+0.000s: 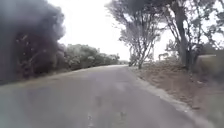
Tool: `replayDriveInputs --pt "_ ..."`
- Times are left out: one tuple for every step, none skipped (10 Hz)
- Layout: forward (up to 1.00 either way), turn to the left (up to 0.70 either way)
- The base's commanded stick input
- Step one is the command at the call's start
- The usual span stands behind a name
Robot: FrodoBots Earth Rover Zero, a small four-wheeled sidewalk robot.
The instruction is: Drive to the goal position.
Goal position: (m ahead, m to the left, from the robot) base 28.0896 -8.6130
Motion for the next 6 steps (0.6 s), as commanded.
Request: replayDriveInputs --pt "0.85 0.0" --pt "0.85 0.0" --pt "0.85 0.0" --pt "0.85 0.0" --pt "0.85 0.0" --pt "0.85 0.0"
